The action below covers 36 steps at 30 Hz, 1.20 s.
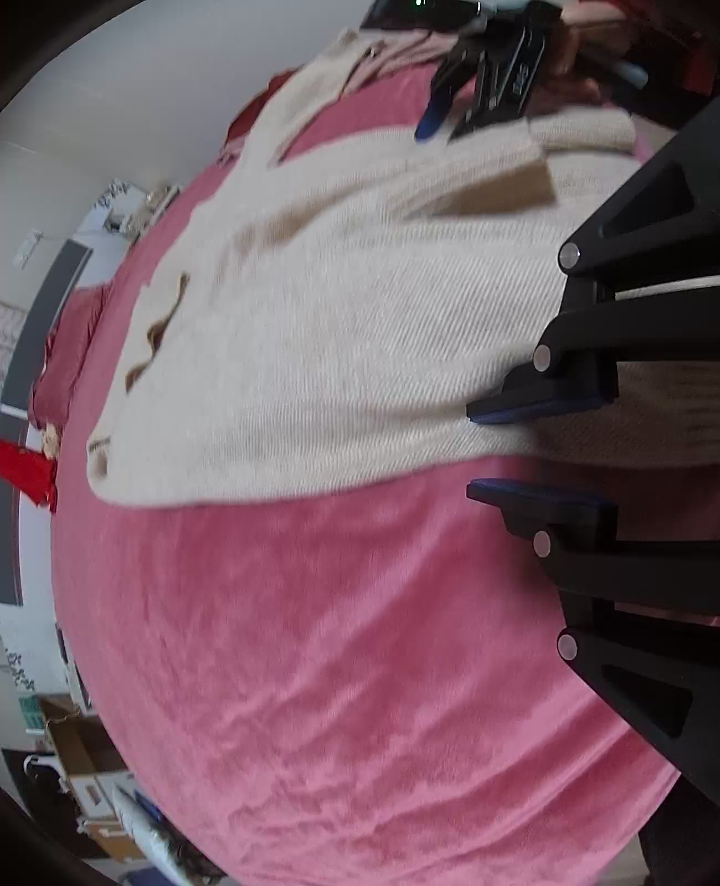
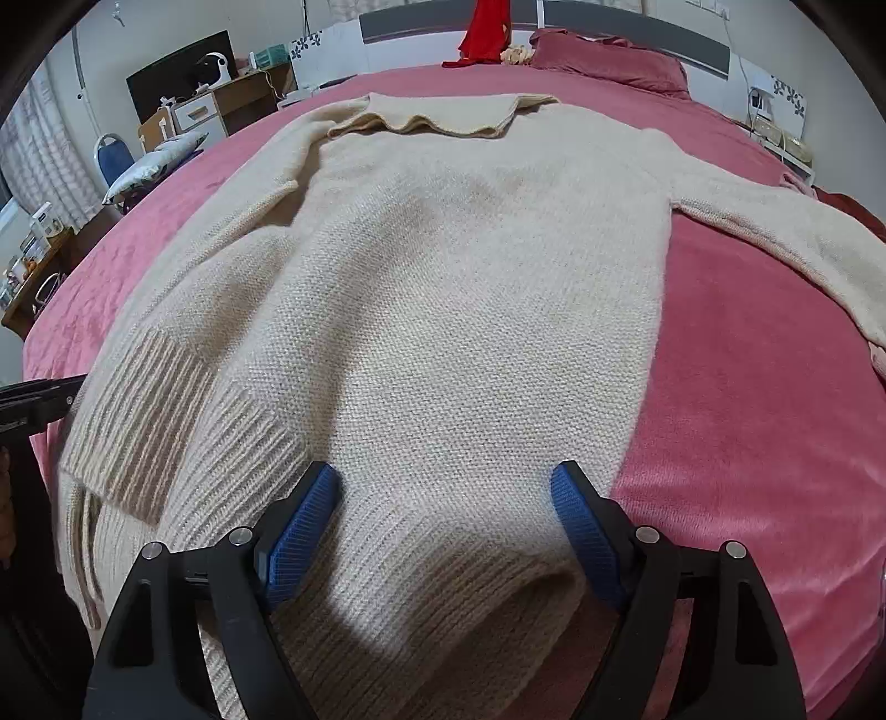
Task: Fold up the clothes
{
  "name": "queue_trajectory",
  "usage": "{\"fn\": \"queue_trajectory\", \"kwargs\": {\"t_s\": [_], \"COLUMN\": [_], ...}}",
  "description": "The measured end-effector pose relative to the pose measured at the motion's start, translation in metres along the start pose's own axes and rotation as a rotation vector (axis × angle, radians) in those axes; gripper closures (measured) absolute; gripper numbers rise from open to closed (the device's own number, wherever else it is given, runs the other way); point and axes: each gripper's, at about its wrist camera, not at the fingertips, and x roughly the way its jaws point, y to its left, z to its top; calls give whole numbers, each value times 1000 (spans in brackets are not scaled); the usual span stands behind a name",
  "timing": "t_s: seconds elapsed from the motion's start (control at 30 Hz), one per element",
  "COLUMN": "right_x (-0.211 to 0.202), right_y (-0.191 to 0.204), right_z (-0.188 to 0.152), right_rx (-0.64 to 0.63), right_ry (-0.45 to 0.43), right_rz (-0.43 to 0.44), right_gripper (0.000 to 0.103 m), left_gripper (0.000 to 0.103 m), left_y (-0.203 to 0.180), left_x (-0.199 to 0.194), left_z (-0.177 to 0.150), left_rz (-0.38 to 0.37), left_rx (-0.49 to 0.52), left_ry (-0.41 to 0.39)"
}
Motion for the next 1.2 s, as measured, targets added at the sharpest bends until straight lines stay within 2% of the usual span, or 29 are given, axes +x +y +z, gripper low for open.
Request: {"fn": "queue_trajectory", "kwargs": {"t_s": [0.3,0.33,0.47,0.5,0.53,0.57,0.7,0.97,1.07,1.2], "right_x": [-4,-5,-7,-7,-8,-8,-11,-16,-18,-21], "right_y": [6,7,10,11,12,13,17,24,27,31], "right_z": [-8,-9,-12,-13,-14,-15,-17,-24,-26,-30], "right_rx": [-8,-9,-11,-13,-14,-15,-17,-23,-25,-26], "right_ry": [-3,-2,-1,-1,-1,-2,2,1,6,11], "right_rz": [0,-2,-4,-5,-6,-7,-9,-14,-12,-15], "right_gripper": [22,22,22,22,22,22,22,22,22,22], "left_gripper": [82,82,84,87,96,98,99,100,100,99], "left_y": [7,4,-17,-19,-20,-22,-22,35,85,169], "left_x": [-3,2,7,6,5,4,-6,-70,-105,-146], "left_z": [1,1,-8,-8,-7,-7,2,56,92,146], "left_rz": [-192,-196,-111,-102,-93,-83,-46,130,280,575], "left_rx": [-130,-124,-6,-1,4,9,12,-10,-50,-129], "left_ry": [44,68,60,63,65,68,58,-128,-206,-273]}}
